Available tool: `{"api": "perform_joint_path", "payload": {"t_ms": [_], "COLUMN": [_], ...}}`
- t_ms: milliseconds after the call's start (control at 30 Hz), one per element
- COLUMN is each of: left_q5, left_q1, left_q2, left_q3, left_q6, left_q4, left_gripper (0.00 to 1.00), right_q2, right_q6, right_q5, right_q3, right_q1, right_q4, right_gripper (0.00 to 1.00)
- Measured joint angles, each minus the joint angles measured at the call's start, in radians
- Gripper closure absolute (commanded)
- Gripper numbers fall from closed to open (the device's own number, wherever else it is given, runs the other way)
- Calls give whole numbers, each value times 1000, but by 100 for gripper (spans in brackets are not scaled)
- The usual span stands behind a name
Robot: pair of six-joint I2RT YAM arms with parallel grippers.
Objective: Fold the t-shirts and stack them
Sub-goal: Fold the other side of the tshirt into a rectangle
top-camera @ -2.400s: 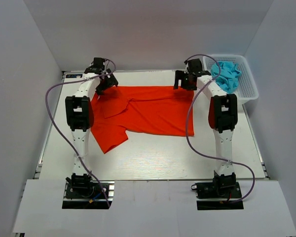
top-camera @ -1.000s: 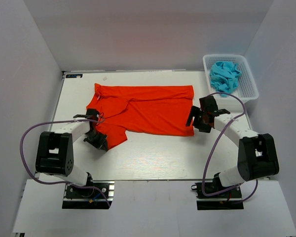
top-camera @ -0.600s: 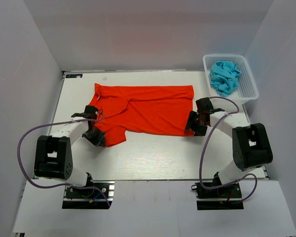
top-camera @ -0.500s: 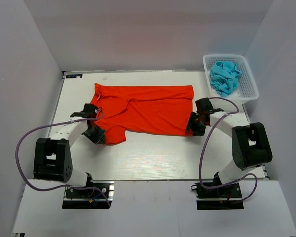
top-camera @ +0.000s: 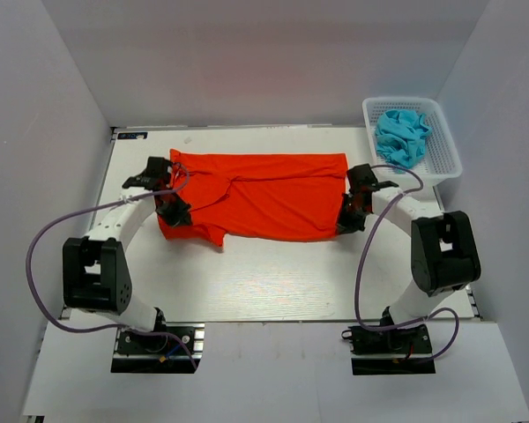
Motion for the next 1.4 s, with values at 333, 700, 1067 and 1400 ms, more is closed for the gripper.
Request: {"api": "perform_joint_path", "payload": {"t_ms": [333,700,1067,1400], "left_q5": [6,-78,-108,-57], "left_q1": [14,21,28,30], "left_q2": [186,369,515,856], "left_q3": [335,624,778,1163], "left_q6": [87,169,284,393], "left_q4": [-3,3,88,91], "left_gripper": [100,100,100,0], "right_q2": [140,294,441,597], "right_q6": [-41,-73,-106,-103], "right_q5": [5,88,140,156], "right_q3": [287,576,818,985], "right_q1": [0,-2,-16,-42], "right_q4": [-74,-162,-223,-257], "right_gripper": [100,100,100,19]}}
